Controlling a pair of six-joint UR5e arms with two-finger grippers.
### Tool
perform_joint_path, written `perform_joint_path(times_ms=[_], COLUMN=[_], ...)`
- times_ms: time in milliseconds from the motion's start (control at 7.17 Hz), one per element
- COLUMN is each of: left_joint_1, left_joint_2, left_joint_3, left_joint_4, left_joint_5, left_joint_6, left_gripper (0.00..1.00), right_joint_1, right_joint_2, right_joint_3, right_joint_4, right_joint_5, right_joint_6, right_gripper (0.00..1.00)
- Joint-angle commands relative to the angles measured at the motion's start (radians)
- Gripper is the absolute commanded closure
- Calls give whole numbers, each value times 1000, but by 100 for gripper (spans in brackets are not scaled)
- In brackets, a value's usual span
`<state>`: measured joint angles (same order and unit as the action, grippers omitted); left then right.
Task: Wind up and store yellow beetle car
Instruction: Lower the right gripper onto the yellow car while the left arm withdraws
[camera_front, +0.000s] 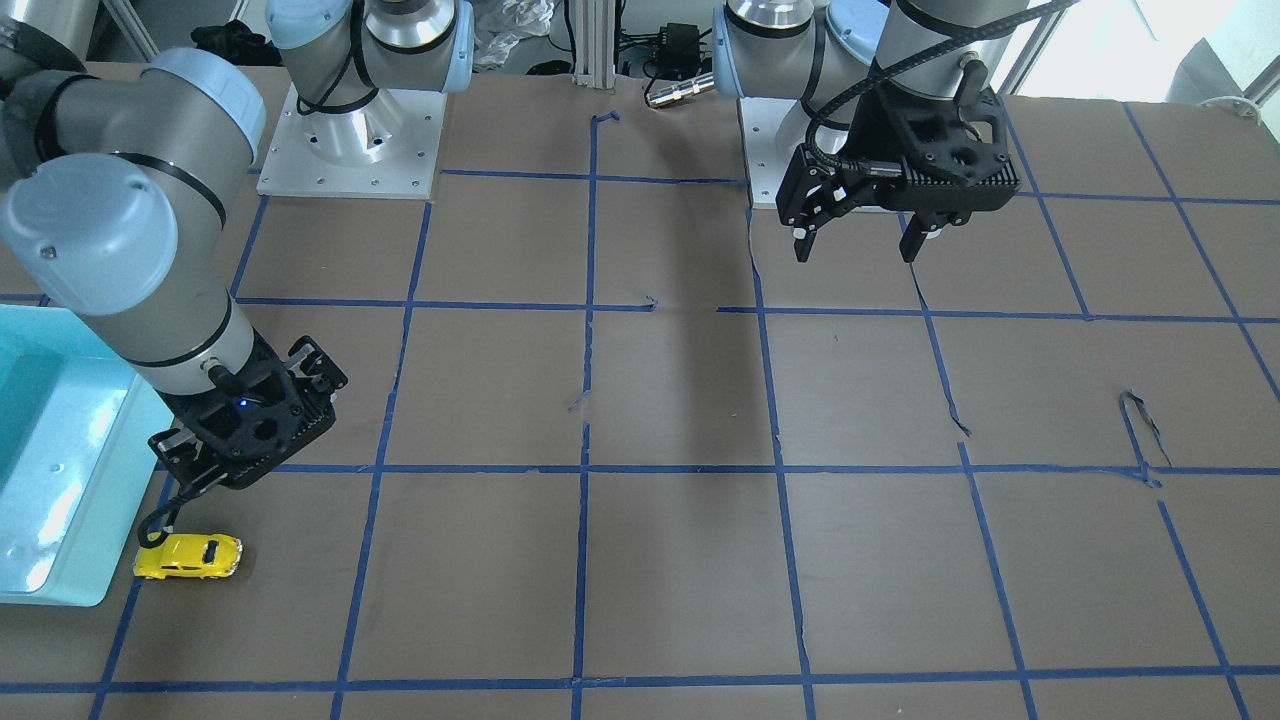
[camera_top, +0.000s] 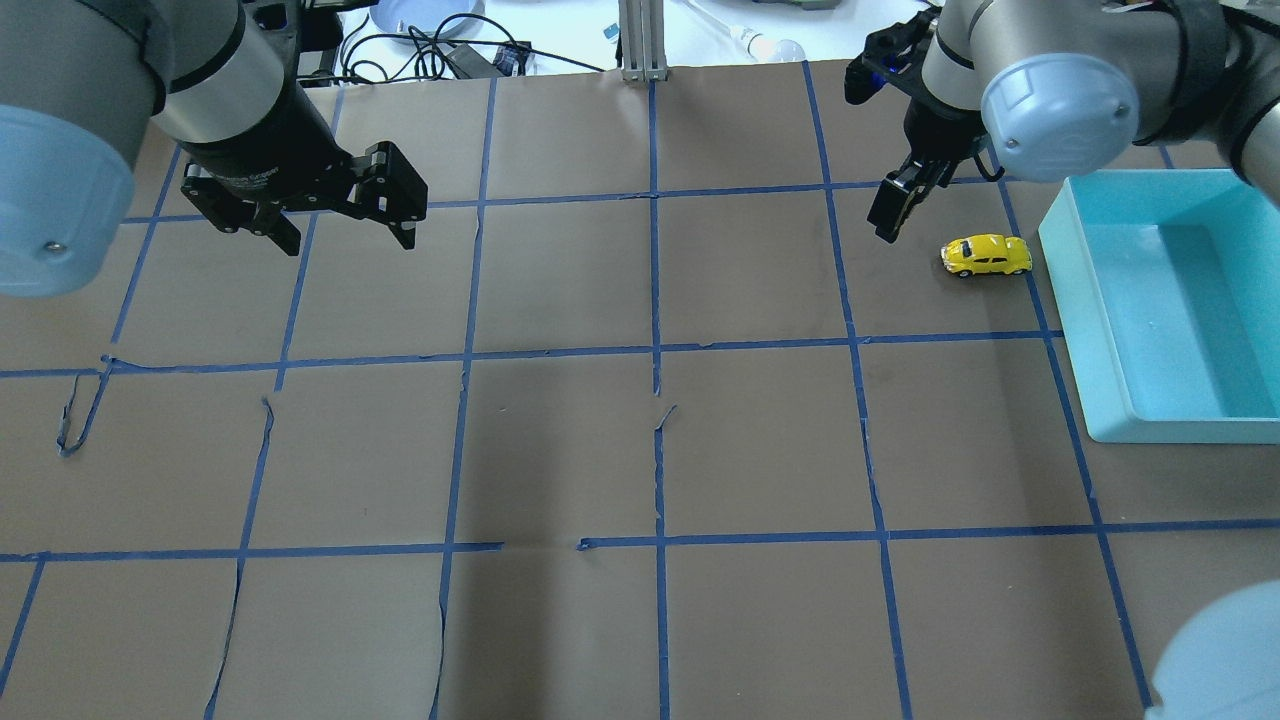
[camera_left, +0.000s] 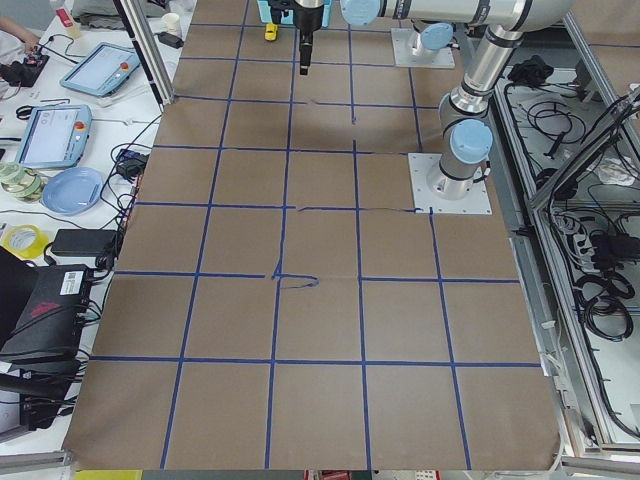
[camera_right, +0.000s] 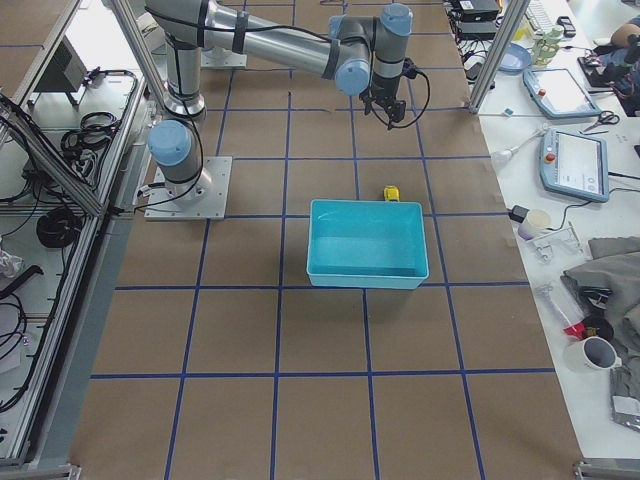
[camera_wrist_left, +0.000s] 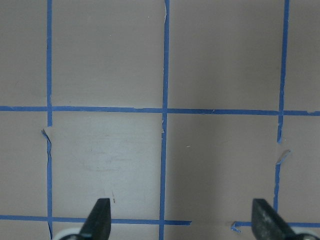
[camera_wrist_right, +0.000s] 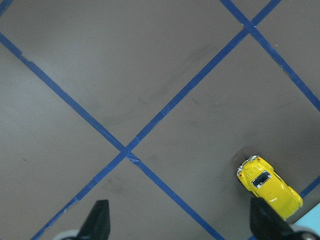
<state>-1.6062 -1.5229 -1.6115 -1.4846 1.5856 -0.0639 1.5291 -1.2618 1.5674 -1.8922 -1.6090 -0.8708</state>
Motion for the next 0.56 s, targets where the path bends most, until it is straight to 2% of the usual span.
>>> perform_joint_path(times_ms=[0, 279, 419], left_joint_1=[11, 17, 32], left_joint_2=[4, 15, 26], left_joint_3=[4, 4, 4], left_joint_4=[1, 3, 3], left_joint_5=[4, 1, 1], left_joint_6=[10, 10, 10], left_gripper=[0, 0, 0], right_joint_1=[-17, -84, -115], right_joint_2=[48, 103, 133], right_joint_3=[0, -1, -9], right_joint_4=[-75, -148, -157], right_joint_5=[-14, -5, 0], right_joint_6=[-310, -656, -727], right_gripper=[0, 0, 0])
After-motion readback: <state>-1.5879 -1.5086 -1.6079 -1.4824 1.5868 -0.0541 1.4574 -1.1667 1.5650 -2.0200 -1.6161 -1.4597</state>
